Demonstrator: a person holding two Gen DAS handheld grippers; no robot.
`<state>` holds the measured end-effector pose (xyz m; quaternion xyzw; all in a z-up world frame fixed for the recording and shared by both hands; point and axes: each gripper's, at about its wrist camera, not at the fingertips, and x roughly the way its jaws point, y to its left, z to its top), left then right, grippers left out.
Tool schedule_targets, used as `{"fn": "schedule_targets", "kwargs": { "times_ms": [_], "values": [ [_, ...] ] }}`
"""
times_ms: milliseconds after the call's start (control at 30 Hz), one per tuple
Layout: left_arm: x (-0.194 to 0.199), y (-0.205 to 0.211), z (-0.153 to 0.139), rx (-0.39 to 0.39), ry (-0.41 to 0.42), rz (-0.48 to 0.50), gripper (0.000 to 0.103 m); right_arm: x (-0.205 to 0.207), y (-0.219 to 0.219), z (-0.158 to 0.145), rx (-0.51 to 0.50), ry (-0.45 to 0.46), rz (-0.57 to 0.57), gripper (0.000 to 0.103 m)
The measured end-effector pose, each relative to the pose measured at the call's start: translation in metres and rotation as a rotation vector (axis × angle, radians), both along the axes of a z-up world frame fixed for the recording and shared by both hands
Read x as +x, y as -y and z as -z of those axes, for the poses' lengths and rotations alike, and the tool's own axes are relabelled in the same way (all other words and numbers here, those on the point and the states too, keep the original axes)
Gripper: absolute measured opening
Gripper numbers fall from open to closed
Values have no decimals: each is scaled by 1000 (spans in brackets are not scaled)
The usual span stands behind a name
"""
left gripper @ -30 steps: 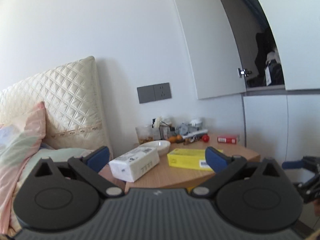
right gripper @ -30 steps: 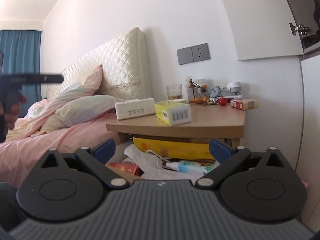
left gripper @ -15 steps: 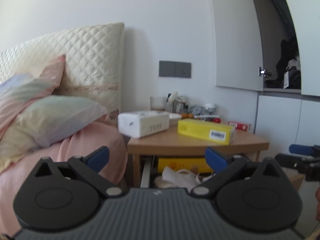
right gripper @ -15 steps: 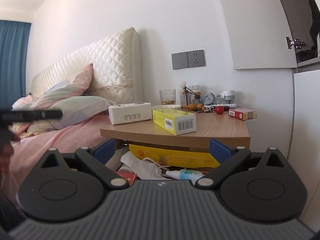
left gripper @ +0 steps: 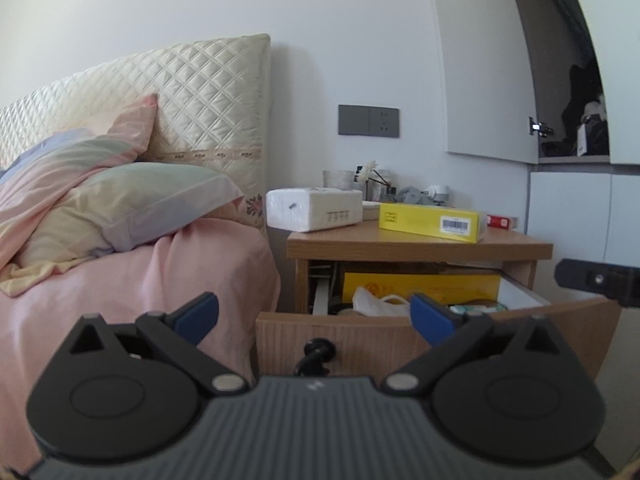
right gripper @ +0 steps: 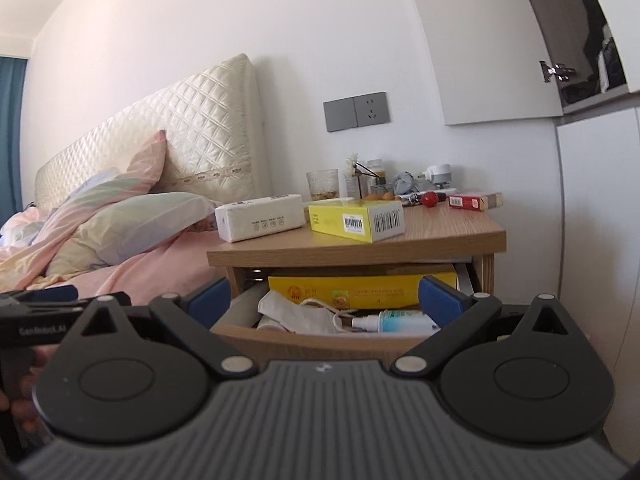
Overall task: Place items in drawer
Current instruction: 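Raise the right tool toward the yellow box on the nightstand top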
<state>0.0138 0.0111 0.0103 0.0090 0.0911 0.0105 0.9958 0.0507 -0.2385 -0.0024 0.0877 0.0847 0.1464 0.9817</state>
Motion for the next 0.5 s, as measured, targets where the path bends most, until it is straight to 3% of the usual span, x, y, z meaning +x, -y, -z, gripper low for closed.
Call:
{"fn": "schedule_targets", "kwargs": {
  "times_ms": [500],
  "values": [
    [-6,18,11,18,-3,59,103,-7,-3,4,19,7,-6,103]
  ]
}}
